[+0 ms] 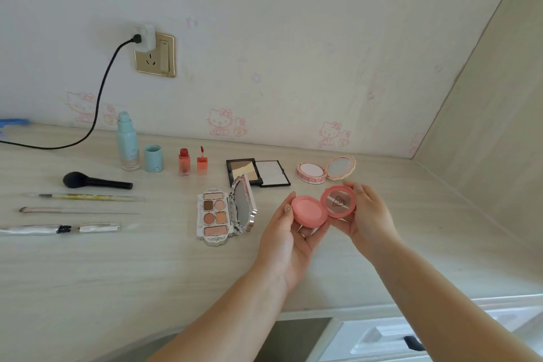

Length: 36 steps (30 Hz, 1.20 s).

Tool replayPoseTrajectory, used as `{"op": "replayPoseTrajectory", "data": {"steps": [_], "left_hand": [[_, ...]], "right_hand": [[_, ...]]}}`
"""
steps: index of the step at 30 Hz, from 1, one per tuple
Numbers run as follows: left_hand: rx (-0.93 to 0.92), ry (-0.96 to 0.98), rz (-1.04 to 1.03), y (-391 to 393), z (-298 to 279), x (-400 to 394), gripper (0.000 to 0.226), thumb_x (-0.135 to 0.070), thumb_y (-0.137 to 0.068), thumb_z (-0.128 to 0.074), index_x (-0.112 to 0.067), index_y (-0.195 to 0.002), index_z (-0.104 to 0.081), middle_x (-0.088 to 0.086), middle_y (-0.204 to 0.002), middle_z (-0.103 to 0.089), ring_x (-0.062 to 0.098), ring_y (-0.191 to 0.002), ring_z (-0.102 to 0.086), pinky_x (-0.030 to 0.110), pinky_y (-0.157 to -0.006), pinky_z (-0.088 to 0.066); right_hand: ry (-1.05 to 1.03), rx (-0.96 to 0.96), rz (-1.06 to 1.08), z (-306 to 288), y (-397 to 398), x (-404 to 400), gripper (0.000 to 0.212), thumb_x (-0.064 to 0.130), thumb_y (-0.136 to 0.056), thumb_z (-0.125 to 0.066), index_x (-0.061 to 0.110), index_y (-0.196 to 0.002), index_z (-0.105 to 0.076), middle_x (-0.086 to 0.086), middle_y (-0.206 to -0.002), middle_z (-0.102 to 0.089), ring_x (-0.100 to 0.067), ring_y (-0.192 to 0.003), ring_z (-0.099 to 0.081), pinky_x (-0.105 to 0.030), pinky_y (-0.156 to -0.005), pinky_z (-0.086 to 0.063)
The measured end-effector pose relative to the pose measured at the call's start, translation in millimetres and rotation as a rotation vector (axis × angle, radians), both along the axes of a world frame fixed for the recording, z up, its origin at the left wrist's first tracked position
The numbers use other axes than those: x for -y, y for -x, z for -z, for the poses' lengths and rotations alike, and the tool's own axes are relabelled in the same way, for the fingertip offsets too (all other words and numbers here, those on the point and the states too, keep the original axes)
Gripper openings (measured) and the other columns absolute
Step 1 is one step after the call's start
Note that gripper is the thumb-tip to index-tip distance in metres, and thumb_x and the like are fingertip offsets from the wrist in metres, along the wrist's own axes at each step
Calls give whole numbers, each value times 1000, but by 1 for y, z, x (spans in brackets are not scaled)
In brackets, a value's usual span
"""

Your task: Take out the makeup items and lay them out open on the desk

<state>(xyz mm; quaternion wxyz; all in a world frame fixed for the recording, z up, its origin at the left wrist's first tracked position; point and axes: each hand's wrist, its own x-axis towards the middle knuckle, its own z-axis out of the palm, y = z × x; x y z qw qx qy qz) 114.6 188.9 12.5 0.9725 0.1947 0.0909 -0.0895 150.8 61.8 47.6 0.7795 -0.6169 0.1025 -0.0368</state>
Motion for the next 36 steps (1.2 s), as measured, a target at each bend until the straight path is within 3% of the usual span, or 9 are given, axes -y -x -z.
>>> {"op": "replayPoseTrajectory", "data": {"steps": [4, 7, 12, 16, 21, 25, 28, 34, 36], "left_hand": [[-68, -147, 8, -5, 2, -2, 27, -18, -101, -37, -18, -122, -55, 9, -86, -65, 18, -58, -60, 45, -83, -53], [-102, -252, -74, -7, 4, -6, 32, -11, -99, -41, -18, -129, -49, 3, -99, -66, 19, -90, -65, 44, -92, -49], [-51, -587, -140, -8, 7, -12, 49, -4, -93, -45, -21, -138, -41, 4, -138, -48, 18, -126, -48, 39, -111, -34], [1, -732, -161, -6, 6, -11, 49, -4, -90, -44, -24, -135, -45, -1, -132, -48, 8, -120, -48, 33, -111, -34], [45, -797, -119, -6, 10, -11, 45, -8, -89, -47, -35, -125, -48, -17, -110, -50, -10, -98, -48, 20, -90, -38], [37, -812, -42, -4, 4, -12, 50, -15, -85, -55, -29, -131, -46, -7, -126, -47, 6, -120, -45, 28, -107, -33], [27, -785, -20, -2, -1, -15, 66, -23, -69, -57, -27, -134, -45, -2, -133, -43, 12, -128, -41, 35, -113, -30], [14, -786, -30, -4, 4, -14, 46, -11, -86, -52, -29, -128, -48, -6, -127, -48, 10, -123, -45, 32, -110, -32], [40, -812, -56, -3, 7, -13, 44, -11, -87, -51, -31, -126, -49, -13, -120, -51, 0, -113, -47, 23, -99, -34]], "right_hand": [[-12, -28, 14, 9, -10, 0, 26, 26, -101, -35, 17, -96, -58, -13, -104, -64, -28, -83, -66, -39, -61, -57], [26, -27, 32, 12, -19, 0, 26, 27, -101, -34, 19, -95, -58, -10, -101, -63, -26, -81, -65, -37, -56, -57], [120, -50, 39, 22, -29, -8, 25, 26, -100, -34, 23, -94, -57, -5, -95, -63, -21, -77, -65, -37, -60, -59], [106, -52, 49, 28, -35, -16, 26, 28, -100, -33, 22, -93, -57, -4, -93, -62, -20, -76, -65, -33, -57, -57], [197, 2, -5, 35, -38, -19, 22, 31, -100, -37, 27, -96, -59, -3, -98, -64, -15, -80, -67, -32, -62, -58], [439, 94, -41, 45, -40, -18, 20, 32, -100, -35, 32, -99, -55, -1, -103, -65, -18, -91, -67, -45, -84, -54], [585, 129, -38, 48, -39, -14, 18, 33, -99, -34, 33, -103, -52, 2, -105, -67, -18, -89, -67, -44, -84, -52], [723, 116, -5, 47, -35, -8, 32, 32, -96, -41, 28, -126, -51, 6, -106, -62, -20, -97, -60, -43, -88, -49], [680, 116, 13, 47, -29, -4, 34, 32, -95, -44, 29, -129, -49, 5, -111, -59, -21, -95, -63, -34, -77, -51]]}}
